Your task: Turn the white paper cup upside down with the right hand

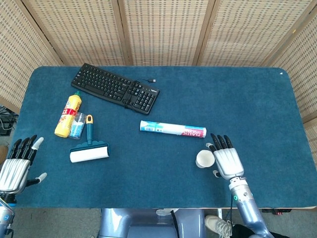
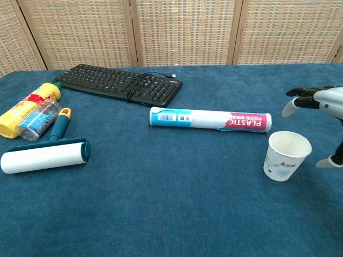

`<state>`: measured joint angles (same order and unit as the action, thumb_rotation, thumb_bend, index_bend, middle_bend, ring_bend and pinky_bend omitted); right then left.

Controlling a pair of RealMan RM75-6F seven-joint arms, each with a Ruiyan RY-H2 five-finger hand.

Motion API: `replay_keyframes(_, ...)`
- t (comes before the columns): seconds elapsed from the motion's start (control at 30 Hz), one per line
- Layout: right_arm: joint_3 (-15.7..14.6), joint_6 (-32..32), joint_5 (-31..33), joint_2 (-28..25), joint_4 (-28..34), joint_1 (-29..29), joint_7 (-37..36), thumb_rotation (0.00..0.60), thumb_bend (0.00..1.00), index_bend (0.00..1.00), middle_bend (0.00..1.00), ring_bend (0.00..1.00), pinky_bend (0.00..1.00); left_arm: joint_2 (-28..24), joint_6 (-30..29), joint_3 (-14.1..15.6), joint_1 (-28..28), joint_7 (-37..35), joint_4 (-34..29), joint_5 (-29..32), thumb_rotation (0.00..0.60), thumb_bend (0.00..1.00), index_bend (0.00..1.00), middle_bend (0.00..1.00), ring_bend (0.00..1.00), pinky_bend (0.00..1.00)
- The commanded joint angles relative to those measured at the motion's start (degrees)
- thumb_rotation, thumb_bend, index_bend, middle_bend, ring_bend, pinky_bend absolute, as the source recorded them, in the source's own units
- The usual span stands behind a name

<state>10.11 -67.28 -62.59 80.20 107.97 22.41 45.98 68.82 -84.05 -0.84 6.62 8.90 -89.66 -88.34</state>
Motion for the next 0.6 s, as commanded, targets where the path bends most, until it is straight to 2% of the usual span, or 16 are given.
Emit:
replay_keyframes(0.03, 0.7, -0.4, 2.6, 1.9, 0.8, 1.9, 2.9, 0.6, 0.19, 0.25, 0.0, 0.0, 0.04, 0.0, 0.1, 0.0, 0.1, -0.1, 0.0, 0.1, 0.6, 0.07, 0.0, 0.0, 0.0, 0.0)
replay_keyframes(0.3, 0.8, -1.8, 7.5, 4.2, 0.1, 4.1, 6.6, 0.6, 0.19, 0.3, 0.0, 0.0, 0.06, -0.1, 0.0, 0.0, 0.0, -0.4, 0.0, 0.0, 0.6, 0.07, 0.0, 0.0, 0.0, 0.0)
replay_keyframes(0.6, 0.3, -3.9, 8.5, 5.5, -2.2, 5.6, 8.3, 0.6, 0.2, 0.33, 0.0, 0.0, 0.08, -0.1, 0.0, 0.2, 0.1, -0.5, -0.1, -0.1, 0.6, 0.07, 0.0, 0.0, 0.0, 0.0)
